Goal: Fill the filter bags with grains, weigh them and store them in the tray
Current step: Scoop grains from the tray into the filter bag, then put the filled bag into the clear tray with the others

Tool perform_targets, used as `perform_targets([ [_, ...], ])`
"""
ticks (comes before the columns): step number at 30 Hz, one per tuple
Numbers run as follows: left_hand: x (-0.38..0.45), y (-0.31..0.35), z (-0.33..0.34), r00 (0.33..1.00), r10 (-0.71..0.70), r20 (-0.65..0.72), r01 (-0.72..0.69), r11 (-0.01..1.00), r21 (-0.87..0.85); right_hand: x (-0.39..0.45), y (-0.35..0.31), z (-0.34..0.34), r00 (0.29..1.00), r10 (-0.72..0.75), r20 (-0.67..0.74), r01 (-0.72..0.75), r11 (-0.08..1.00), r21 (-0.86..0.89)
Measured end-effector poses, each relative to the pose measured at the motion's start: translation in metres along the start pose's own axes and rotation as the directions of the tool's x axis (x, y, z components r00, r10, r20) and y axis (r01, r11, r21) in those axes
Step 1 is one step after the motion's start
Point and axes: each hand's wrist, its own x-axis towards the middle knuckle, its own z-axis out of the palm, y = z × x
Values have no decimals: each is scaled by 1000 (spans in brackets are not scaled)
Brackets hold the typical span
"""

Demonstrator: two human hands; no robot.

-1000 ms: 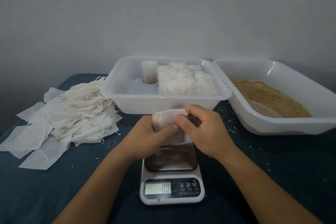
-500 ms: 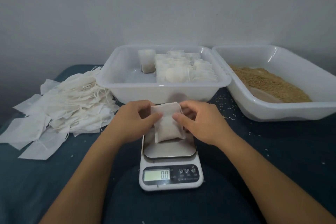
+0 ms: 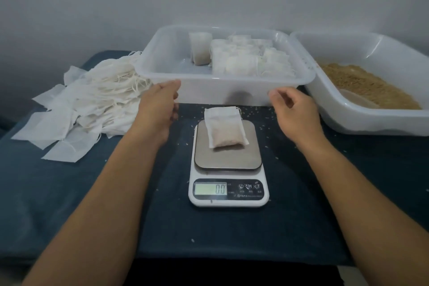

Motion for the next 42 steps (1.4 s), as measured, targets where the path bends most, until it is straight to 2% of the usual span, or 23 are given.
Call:
perform_targets([
  [2,2,4,-4,983,-159,87,175,958,-226,2,6,4,999,16,31,-16,1000,-18],
  [4,4,7,-6,970,-212,121,240,922,-303,4,9,7,998,28,61,-27,999,-26],
  [16,1,6,1,962,-246,114,270,906,-325,2,10,15,989,-15,147,19,1000,-25],
  [20,2,4,1,959,-242,146,276,911,-305,-2,0,18,965,-77,249,79,997,3],
  [25,2,-1,7,980,-166,110,183,970,-162,-4,-14,26,917,-100,386,117,993,-20],
  [27,1,-4,9,994,-58,90,57,998,15,-6,-20,30,907,-134,399,157,987,-26],
  [29,-1,-8,11,991,84,105,-106,967,232,-7,-26,32,904,-155,397,171,985,-6],
  [30,-2,-11,11,982,140,127,-171,945,278,-8,-30,31,904,-169,392,179,984,12],
  [33,-4,-13,13,971,188,148,-223,937,271,-12,-44,24,905,-238,351,227,971,74],
  [38,0,-13,14,986,164,33,-167,971,171,-9,-85,0,885,-373,277,371,927,63],
  [42,-3,-15,15,991,128,29,-131,980,152,17,-129,-9,885,-425,190,420,905,69],
])
